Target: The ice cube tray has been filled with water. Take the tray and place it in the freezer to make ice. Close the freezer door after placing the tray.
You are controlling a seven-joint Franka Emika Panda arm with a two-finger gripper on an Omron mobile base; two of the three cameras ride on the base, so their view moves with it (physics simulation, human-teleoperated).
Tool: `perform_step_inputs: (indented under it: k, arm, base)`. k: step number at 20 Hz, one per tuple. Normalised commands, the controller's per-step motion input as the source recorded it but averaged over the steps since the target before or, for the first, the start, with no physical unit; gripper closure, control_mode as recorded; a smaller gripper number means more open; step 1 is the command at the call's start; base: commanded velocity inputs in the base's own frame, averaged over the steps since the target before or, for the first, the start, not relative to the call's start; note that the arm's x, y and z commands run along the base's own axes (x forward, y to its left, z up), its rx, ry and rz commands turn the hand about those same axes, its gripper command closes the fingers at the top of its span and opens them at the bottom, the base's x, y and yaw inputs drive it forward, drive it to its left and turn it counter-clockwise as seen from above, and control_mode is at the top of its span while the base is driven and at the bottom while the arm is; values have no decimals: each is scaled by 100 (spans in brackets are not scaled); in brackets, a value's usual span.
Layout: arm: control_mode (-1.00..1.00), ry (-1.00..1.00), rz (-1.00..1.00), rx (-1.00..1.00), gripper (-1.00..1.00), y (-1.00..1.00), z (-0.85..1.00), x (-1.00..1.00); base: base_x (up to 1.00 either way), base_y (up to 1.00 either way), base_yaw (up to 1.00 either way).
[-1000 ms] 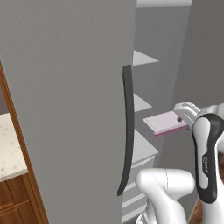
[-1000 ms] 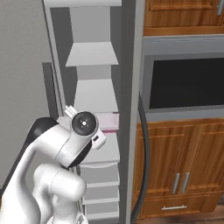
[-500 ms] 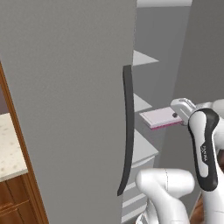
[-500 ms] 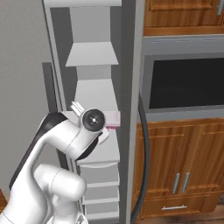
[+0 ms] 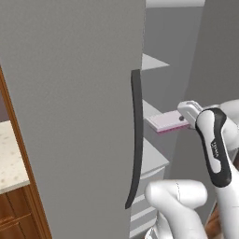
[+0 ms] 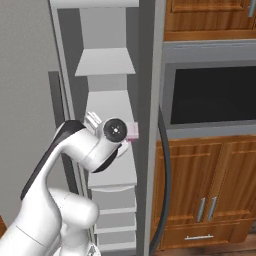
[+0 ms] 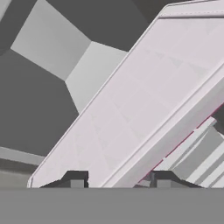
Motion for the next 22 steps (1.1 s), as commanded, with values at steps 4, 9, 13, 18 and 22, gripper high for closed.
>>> perform_step_inputs:
  k: [4, 9, 13, 18, 22]
  arm:
    - [-100, 0, 3, 0, 100, 0, 0, 38]
    - [-100, 0, 4, 0, 100, 0, -4, 37]
    - [-100, 0, 4, 0, 100, 0, -8, 40]
    - [-100, 0, 4, 0, 100, 1, -10, 36]
    - [-100, 0, 3, 0, 100, 3, -7, 31]
  base:
    - [0, 0, 0]
    - [0, 0, 0]
    - [0, 0, 0]
    - [0, 0, 0]
    - [0, 0, 0]
